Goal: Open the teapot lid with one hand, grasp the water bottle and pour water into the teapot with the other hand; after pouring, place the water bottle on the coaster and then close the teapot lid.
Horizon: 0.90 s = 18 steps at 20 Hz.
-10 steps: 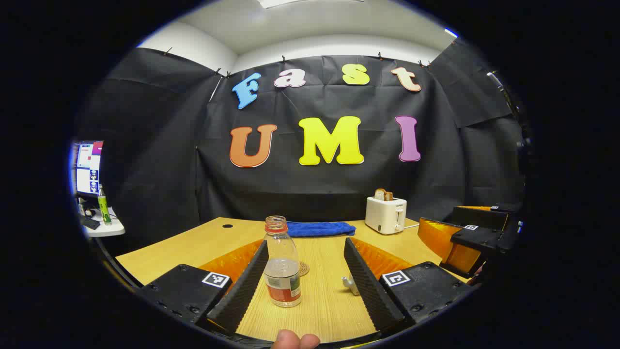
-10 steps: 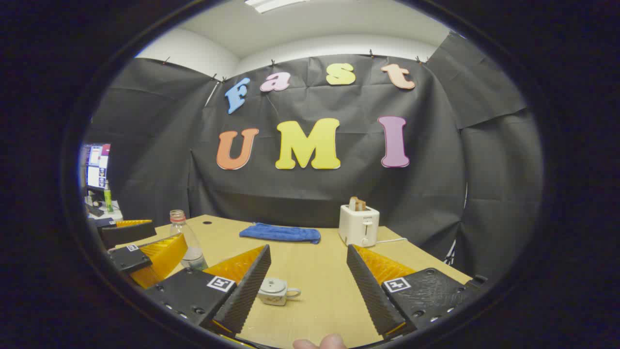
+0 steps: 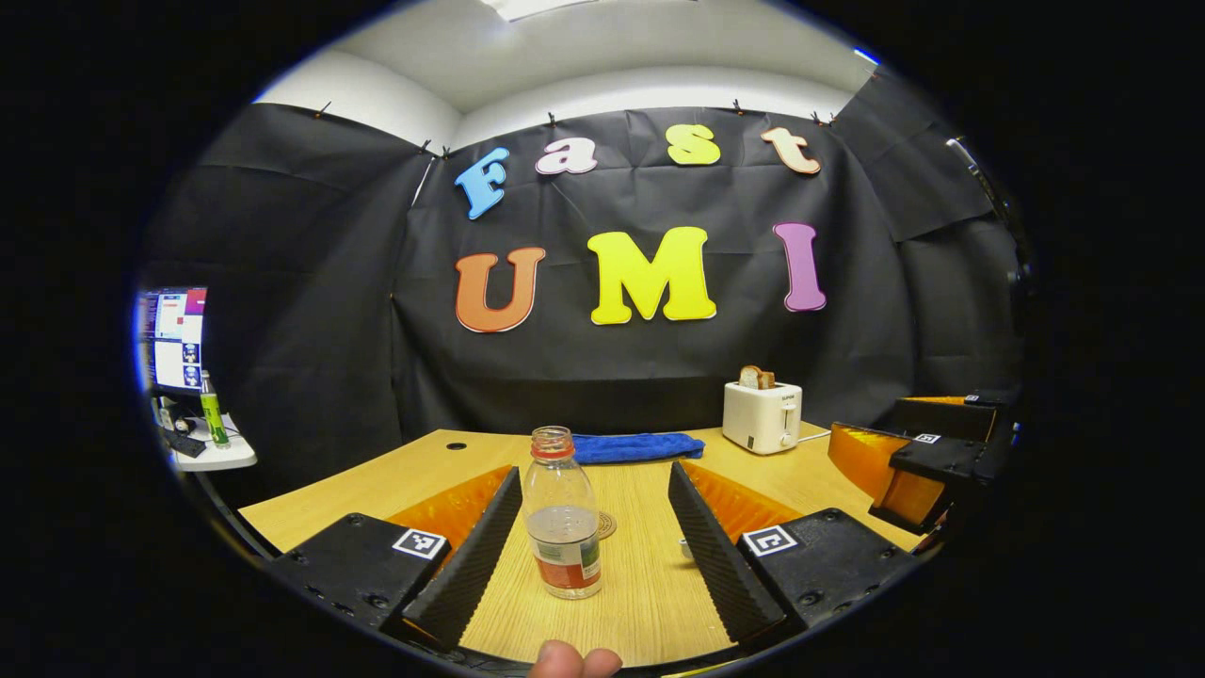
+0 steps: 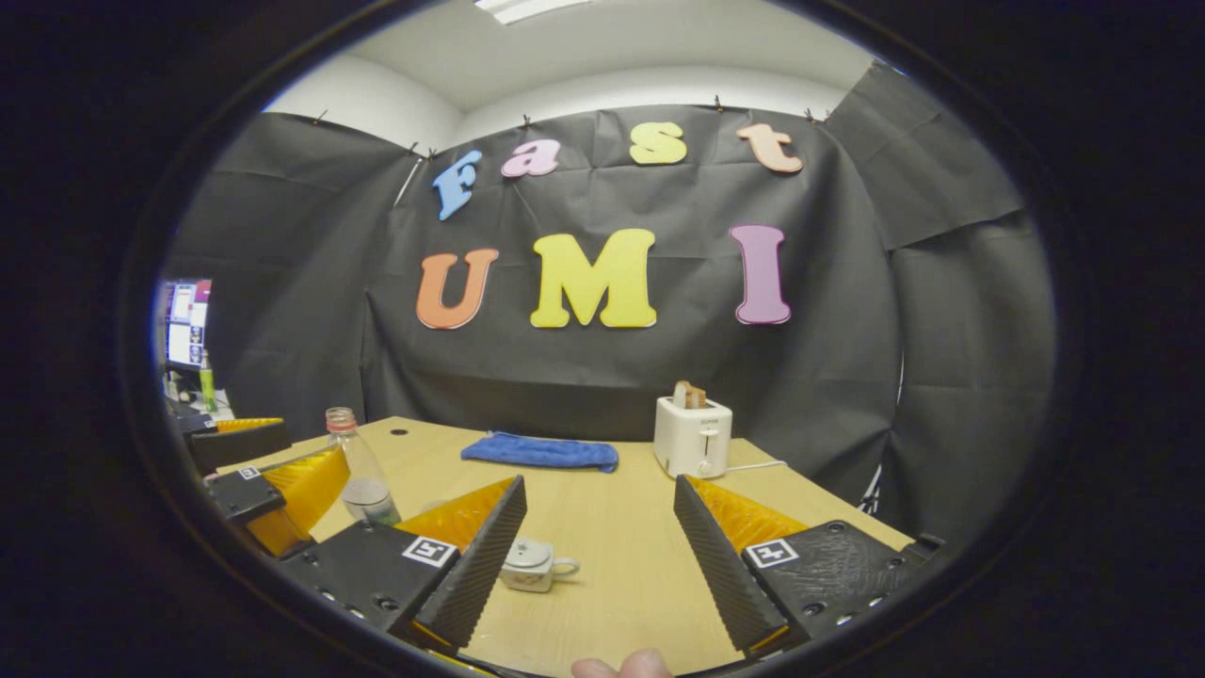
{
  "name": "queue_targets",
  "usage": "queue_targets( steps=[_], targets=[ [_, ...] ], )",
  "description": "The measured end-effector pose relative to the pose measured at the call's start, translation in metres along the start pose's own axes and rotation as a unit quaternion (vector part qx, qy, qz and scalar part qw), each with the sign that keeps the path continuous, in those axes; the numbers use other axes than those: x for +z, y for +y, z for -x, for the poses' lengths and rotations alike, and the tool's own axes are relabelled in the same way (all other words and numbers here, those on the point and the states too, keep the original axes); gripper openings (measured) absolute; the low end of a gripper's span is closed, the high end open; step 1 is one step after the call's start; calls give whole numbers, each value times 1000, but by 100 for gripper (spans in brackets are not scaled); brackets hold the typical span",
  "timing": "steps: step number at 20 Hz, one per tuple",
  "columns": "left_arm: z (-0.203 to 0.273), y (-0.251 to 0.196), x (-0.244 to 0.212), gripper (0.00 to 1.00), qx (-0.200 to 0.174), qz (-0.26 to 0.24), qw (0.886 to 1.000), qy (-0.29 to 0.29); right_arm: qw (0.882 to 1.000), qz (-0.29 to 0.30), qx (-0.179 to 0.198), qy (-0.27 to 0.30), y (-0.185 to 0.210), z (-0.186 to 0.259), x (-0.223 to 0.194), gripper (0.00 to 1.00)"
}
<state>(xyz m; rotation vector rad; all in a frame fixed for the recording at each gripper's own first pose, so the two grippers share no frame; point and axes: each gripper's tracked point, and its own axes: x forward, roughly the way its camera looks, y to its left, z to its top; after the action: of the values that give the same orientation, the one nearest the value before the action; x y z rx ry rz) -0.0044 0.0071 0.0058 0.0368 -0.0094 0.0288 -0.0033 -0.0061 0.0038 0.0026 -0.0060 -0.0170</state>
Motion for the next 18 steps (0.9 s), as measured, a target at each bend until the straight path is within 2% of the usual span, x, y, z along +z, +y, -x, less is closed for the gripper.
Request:
queue_targets(
  steps=[13, 18],
  targets=[
    [3, -2, 3, 98, -5, -9, 1000, 3, 1000, 0, 6, 11, 5, -5, -11, 95],
    [3, 15, 5, 98, 5, -5, 1000, 6, 1000, 6, 21, 21, 19, -19, -28, 95]
  ],
)
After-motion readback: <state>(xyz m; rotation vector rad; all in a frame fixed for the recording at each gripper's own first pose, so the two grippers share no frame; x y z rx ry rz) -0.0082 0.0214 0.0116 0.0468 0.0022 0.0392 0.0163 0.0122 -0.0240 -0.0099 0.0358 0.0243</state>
